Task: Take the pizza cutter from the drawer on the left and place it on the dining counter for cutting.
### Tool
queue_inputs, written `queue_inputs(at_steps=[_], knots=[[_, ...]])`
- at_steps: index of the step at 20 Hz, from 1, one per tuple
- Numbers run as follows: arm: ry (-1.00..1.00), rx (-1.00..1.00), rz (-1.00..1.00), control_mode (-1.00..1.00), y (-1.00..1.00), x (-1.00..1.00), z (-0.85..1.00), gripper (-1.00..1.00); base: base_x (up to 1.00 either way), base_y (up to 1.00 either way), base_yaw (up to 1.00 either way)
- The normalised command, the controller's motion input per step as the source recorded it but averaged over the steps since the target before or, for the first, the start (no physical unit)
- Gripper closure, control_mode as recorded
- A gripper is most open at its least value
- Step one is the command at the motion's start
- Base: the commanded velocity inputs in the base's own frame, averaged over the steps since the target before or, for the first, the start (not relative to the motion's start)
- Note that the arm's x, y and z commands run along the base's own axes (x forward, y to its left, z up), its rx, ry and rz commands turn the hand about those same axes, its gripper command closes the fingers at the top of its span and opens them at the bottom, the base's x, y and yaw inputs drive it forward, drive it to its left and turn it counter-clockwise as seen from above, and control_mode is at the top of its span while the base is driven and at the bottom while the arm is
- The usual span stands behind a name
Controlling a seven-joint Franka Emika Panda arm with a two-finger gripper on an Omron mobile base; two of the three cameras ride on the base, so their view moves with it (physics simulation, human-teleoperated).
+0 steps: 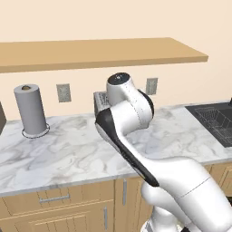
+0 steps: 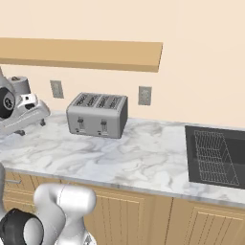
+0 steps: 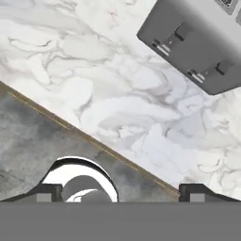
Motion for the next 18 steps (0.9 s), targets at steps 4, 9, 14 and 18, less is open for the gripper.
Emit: queue_inputs(at_steps=[4,9,14,18], knots=[[-0.16,-0.29,0.36,-1.0,1.0,-0.09,-0.56,-1.0,0.0,0.0,0.0],[-0.2,-0.26,0.34,-1.0,1.0,-0.03,-0.68,-1.0,0.0,0.0,0.0],[-0.19,-0.18,0.32,-1.0,1.0,0.0,-0.8,-1.0,0.0,0.0,0.0],[-0.15,-0.08,0.24,-1.0,0.95,0.0,-0.85,-1.0,0.0,0.0,0.0]])
